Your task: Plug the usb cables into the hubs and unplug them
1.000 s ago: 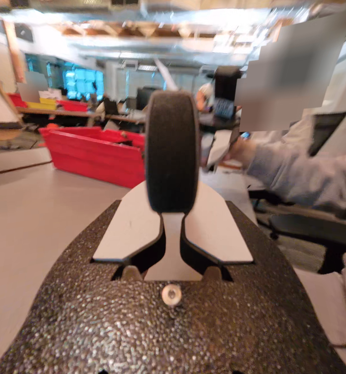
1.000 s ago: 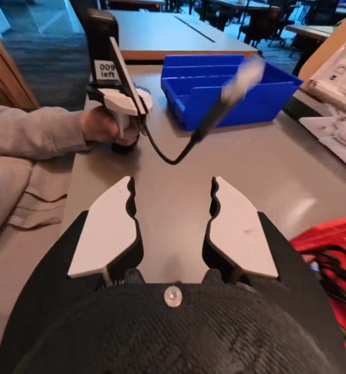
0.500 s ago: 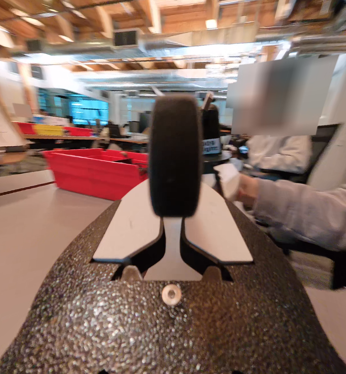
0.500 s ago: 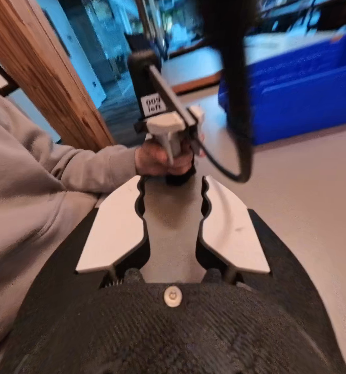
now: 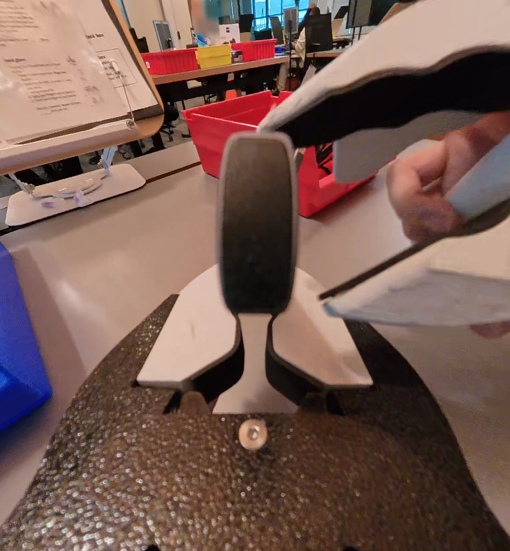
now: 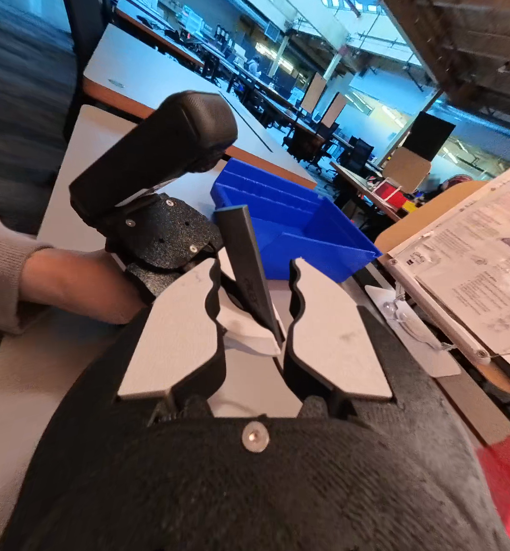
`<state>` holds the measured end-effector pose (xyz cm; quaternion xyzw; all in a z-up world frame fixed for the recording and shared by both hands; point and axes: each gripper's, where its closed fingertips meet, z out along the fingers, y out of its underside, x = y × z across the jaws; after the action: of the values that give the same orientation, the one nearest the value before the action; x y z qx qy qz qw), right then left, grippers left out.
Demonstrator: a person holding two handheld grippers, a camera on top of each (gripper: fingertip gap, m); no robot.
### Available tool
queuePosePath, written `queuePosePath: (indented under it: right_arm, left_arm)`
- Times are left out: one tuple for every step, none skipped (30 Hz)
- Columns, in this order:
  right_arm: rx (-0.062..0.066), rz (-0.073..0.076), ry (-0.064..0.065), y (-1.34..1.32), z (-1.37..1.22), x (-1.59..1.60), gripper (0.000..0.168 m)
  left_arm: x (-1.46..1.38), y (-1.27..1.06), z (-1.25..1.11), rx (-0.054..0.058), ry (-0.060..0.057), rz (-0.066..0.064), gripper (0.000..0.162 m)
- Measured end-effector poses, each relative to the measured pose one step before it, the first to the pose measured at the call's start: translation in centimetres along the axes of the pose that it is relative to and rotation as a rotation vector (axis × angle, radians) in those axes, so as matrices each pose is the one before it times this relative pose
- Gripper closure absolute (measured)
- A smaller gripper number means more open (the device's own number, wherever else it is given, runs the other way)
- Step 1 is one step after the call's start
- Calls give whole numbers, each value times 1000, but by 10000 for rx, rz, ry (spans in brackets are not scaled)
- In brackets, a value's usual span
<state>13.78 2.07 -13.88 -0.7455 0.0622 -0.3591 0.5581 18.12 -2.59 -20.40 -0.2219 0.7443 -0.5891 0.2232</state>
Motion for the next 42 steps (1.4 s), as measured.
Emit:
queuePosePath:
  right_arm:
    - [100, 179, -164, -72, 141, -249, 126]
    - [13, 265, -70, 18, 204, -130, 129]
    - [-28, 44, 210, 92, 166, 247, 131]
    - [-65, -192, 171, 143, 97, 152, 133]
    - [-70, -84, -123, 156, 111, -246, 137]
    - [-28, 40, 75, 91, 169, 26, 139]
    - [53, -110, 183, 2, 89, 93, 141]
    - [13, -219, 49, 31, 85, -145, 146]
    - [-63, -188, 126, 94, 129, -32, 146]
    - [6, -210, 239, -37, 61, 127, 146]
    - [-11, -166, 103, -14, 28, 21, 146]
    - [-61, 35, 13, 5, 13, 35, 146]
    - [-35, 98, 38, -18, 23, 114, 146]
    - [39, 11, -40, -22, 23, -70, 146]
    - [59, 45, 18, -27, 0, 9, 146]
    - [75, 58, -34, -70, -29, -32, 146]
    - [30, 58, -39, -46, -33, 25, 146]
    - [-32, 71, 96, -49, -76, 289, 146]
    - [7, 114, 97, -138, -151, 381, 147]
    - [97, 256, 156, -233, -241, 562, 147]
    - [196, 336, 216, -313, -369, 754, 147]
    - [261, 395, 187, -365, -452, 789, 147]
    - [221, 308, 243, -344, -543, 992, 147]
    - [153, 130, 232, -376, -635, 1115, 148]
    - [177, 290, 23, -553, -666, 975, 147]
    - [250, 363, 98, -805, -716, 1151, 147]
    - [374, 279, 188, -1090, -817, 1310, 147]
    - [343, 220, 151, -1190, -808, 1337, 147]
    - [251, 232, 87, -1156, -705, 1356, 147]
    - [275, 212, 277, -1215, -599, 1701, 147]
    - [325, 113, 335, -1243, -484, 1799, 147]
    - [231, 94, 253, -1109, -267, 1729, 147]
    - [143, 162, 174, -947, -25, 1659, 147]
    - [238, 175, 113, -1020, 193, 1628, 147]
    - [193, 106, 110, -884, 380, 1693, 147]
    - [97, -11, 297, -719, 512, 1980, 147]
    - [87, -58, 395, -691, 600, 2039, 147]
    - [-42, -178, 177, -427, 791, 1679, 148]
    - [-143, -251, 137, -102, 878, 1568, 147]
    - [35, -132, 272, -193, 817, 1528, 147]
    - [1, 26, 106, -60, 839, 1168, 148]
    - [-80, 172, 13, 161, 831, 986, 147]
  left_arm:
    - [79, -29, 24, 15, -16, -3, 155]
    - [-110, -14, 3, 3, -158, 46, 155]
    - [-120, 2, 12, -6, -165, 65, 155]
    - [-17, 52, 44, -53, -68, 47, 151]
    - [-70, 73, 71, -69, -76, -28, 153]
    - [-91, 22, 53, -34, -68, -69, 155]
    - [-50, 15, 50, -27, -30, -66, 155]
    - [-93, 51, 43, -48, -51, -71, 155]
    - [-138, 32, 10, -34, -78, -53, 153]
    - [-135, 58, 16, -47, -61, -66, 155]
    - [-62, -7, 1, 3, 1, -61, 155]
    - [25, -29, -10, 18, 13, -1, 155]
    - [4, -2, -4, -1, -28, 34, 152]
    - [-41, -18, -16, 11, -25, -15, 155]
    - [2, -10, -20, 7, 23, -30, 155]
    - [46, -60, -37, 43, 46, -6, 155]
    - [137, -61, -46, 50, 72, 46, 154]
    - [246, -41, -25, 34, 143, 80, 152]
    - [141, -89, -73, 78, 80, 54, 152]
    - [-31, -214, -141, 175, -26, 20, 152]
    - [-10, -343, -208, 290, -11, 29, 152]
    - [-15, -465, -270, 389, -14, 27, 152]
    - [-235, -429, -352, 374, -143, -41, 152]
    - [-278, -412, -375, 356, -152, -98, 147]
    - [-277, -418, -361, 366, -132, -106, 136]
    - [-400, -452, -403, 390, -221, -125, 121]
    - [-431, -461, -410, 398, -233, -122, 108]
    - [-236, -464, -384, 399, -73, -49, 100]
    - [-34, -409, -349, 348, 41, 12, 96]
    - [110, -351, -308, 296, 118, 22, 95]
    - [208, -326, -284, 271, 146, 23, 95]
    - [147, -306, -265, 256, 72, 62, 96]
    - [69, -297, -251, 242, -12, 89, 97]
    - [63, -255, -209, 212, -28, 115, 99]
    - [67, -188, -138, 160, -14, 138, 101]
    - [83, -105, -55, 111, 6, 157, 102]
    - [103, -64, -15, 71, 44, 143, 103]
    - [94, -26, 7, 39, 46, 96, 103]
    - [20, -9, -4, 23, 12, 39, 103]
    - [15, -49, -17, 43, 27, 13, 103]
    - [46, -79, -42, 79, 61, 19, 103]
    - [-47, -79, -59, 78, 8, -6, 103]
